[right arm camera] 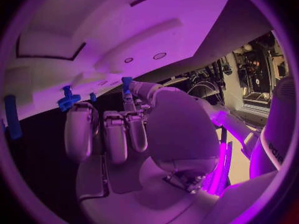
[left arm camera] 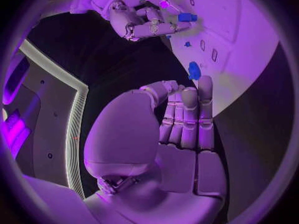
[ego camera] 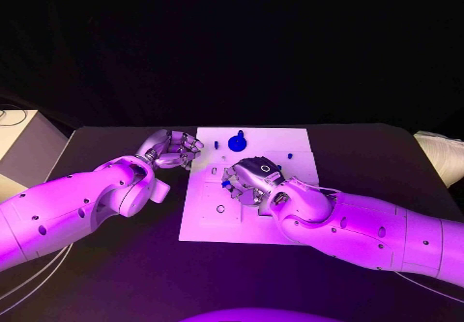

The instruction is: Assemble the parts on the task board

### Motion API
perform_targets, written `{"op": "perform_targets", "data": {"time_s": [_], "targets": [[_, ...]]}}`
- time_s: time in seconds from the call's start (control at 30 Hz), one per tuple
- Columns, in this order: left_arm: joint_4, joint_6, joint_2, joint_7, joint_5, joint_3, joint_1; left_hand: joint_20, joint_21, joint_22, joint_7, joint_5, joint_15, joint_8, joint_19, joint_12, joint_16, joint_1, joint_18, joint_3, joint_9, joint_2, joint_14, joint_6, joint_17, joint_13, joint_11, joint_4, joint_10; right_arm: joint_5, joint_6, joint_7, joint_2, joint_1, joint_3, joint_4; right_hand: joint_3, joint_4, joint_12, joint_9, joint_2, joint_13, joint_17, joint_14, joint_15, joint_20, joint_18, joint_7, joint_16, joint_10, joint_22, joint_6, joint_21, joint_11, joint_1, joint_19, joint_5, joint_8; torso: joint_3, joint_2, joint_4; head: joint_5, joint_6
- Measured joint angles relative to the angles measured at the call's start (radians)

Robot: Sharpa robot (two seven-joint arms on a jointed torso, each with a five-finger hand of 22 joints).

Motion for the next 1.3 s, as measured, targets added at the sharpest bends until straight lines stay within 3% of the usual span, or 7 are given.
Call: {"op": "perform_targets", "data": {"time_s": [0.3,0.67,1.3], "targets": [[0.0,0.0,0.0,-0.001,0.001,0.0,0.0,0.0,0.0,0.0,0.0,0.004,-0.003,0.0,0.0,0.0,0.0,0.0,0.0,0.0,-0.001,0.0,-0.005,0.0,-0.001,0.0,0.0,0.0,0.0,0.015,-0.022,-0.015,-0.028,0.0,0.003,0.008,0.006,-0.006,0.0,0.0,0.0,0.001,0.001,0.0,0.0,0.0,0.0,-0.002,0.0,0.0,0.0,-0.001,0.005,0.0,0.0,0.007,-0.002,0.0,-0.0004,0.0,0.0003,0.0,0.001],[0.001,0.0,0.0,-0.001,0.007,0.0,0.0,0.0,0.0,0.0,0.0,0.004,0.0,0.0,0.0,0.0,0.0,0.004,0.0,0.0,-0.001,0.004,-0.007,0.0,-0.002,0.0,0.0,0.0,0.0,0.017,-0.041,-0.066,-0.041,0.0,0.021,-0.002,0.009,-0.008,0.004,0.0,0.0,0.001,0.001,0.004,-0.003,-0.003,0.0,-0.004,0.0,0.0,0.0,-0.003,0.016,0.0,0.0,0.01,-0.004,0.001,-0.0009,0.0,0.0001,0.001,0.003],[0.004,0.0,-0.001,0.0,0.012,0.0,0.0,0.004,0.0,0.001,0.0,0.004,0.0,0.0,-0.004,0.0,0.0,0.004,0.0,0.003,-0.002,0.004,-0.007,0.0,-0.004,-0.001,0.0,-0.003,0.0,-0.002,-0.032,-0.127,0.002,0.002,0.026,-0.082,0.01,-0.01,0.004,0.0,-0.01,0.0,0.001,0.003,-0.004,-0.003,0.0,-0.006,-0.001,0.004,-0.001,-0.004,0.016,-0.003,-0.01,0.01,0.001,0.001,-0.0017,0.0,0.001,-0.002,0.003]]}}
